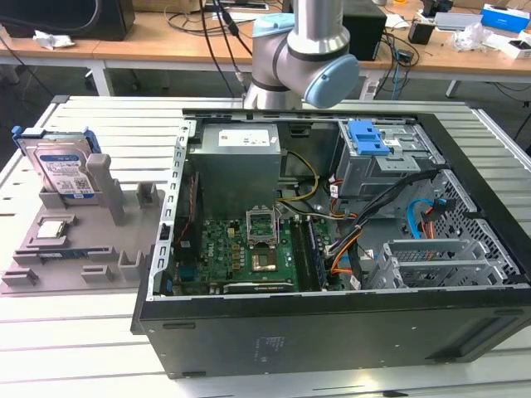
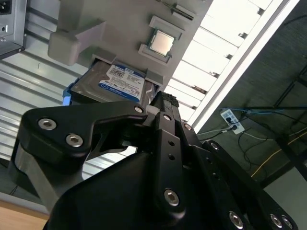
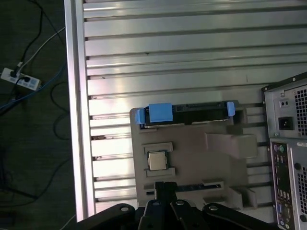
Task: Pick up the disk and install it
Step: 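Reach for the disk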
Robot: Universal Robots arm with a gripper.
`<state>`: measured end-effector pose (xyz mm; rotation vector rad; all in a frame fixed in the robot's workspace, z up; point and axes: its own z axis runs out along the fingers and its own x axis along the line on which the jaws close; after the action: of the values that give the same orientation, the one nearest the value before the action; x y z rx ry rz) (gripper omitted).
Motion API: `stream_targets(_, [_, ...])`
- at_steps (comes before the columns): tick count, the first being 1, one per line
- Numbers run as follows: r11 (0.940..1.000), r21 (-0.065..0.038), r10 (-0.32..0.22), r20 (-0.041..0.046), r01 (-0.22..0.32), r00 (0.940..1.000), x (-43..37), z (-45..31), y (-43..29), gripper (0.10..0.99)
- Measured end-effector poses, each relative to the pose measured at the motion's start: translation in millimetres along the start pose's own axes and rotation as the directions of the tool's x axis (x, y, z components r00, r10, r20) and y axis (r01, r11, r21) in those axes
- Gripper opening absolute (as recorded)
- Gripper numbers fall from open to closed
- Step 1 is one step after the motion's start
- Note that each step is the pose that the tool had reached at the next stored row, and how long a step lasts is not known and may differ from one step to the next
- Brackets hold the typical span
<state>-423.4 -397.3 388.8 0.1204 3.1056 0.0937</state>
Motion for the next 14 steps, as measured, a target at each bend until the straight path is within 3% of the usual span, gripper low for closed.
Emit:
stream_targets(8, [1.0000, 0.000, 0.000, 0.0000, 0.000, 1.0000, 16.5, -0.3, 0.8, 0.106])
stream_targets(14, [1.0000, 0.001, 0.000, 0.0000, 0.000, 1.0000, 19.6, 0.6, 14.9, 0.106])
